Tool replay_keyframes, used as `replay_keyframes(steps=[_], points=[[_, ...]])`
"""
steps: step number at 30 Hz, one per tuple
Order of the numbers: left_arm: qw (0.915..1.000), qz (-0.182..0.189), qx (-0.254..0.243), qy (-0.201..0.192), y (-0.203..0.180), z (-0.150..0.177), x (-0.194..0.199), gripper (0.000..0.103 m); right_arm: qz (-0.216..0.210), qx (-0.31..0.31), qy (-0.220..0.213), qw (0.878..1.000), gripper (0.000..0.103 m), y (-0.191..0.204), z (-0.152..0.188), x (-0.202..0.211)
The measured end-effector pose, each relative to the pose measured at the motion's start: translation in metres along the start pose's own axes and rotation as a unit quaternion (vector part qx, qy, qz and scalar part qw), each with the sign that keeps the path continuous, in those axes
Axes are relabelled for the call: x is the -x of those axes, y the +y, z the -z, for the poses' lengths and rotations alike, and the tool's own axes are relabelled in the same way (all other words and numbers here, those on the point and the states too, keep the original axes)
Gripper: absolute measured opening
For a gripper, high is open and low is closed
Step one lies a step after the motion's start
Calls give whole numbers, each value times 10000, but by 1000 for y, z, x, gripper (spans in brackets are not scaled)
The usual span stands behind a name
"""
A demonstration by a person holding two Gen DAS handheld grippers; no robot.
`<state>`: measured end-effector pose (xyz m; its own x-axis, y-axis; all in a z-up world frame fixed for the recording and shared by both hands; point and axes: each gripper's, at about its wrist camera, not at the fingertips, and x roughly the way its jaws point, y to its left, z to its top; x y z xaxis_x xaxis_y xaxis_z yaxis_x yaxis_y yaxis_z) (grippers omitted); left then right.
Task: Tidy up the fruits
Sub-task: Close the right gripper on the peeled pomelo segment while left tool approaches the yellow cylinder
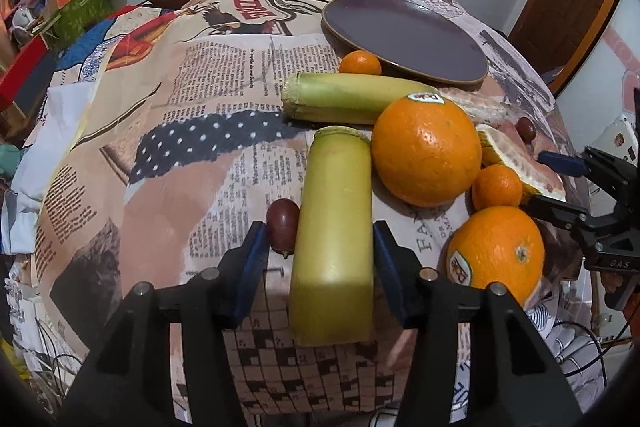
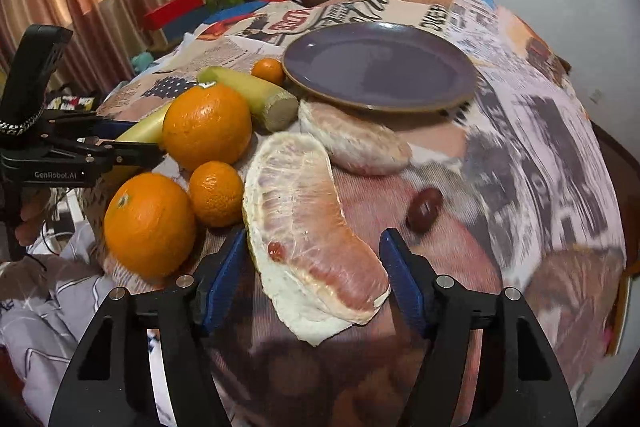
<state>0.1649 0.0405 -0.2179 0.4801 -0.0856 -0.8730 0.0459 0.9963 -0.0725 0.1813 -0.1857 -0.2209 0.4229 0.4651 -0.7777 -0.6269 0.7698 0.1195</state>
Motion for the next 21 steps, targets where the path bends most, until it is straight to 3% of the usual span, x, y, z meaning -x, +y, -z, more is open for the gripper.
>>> replay_keyframes(steps=[9, 11, 21], points=[[9996, 172, 12, 213, 2, 15, 7, 53, 242, -106, 33, 9996, 61, 11, 21, 15], [9996, 157, -38, 230, 1, 15, 6, 53, 220, -90, 28, 9997, 65, 13, 18, 14], [9993, 299, -16, 244, 8, -3, -3, 54, 118, -103, 24, 9999, 65, 11, 4, -4]])
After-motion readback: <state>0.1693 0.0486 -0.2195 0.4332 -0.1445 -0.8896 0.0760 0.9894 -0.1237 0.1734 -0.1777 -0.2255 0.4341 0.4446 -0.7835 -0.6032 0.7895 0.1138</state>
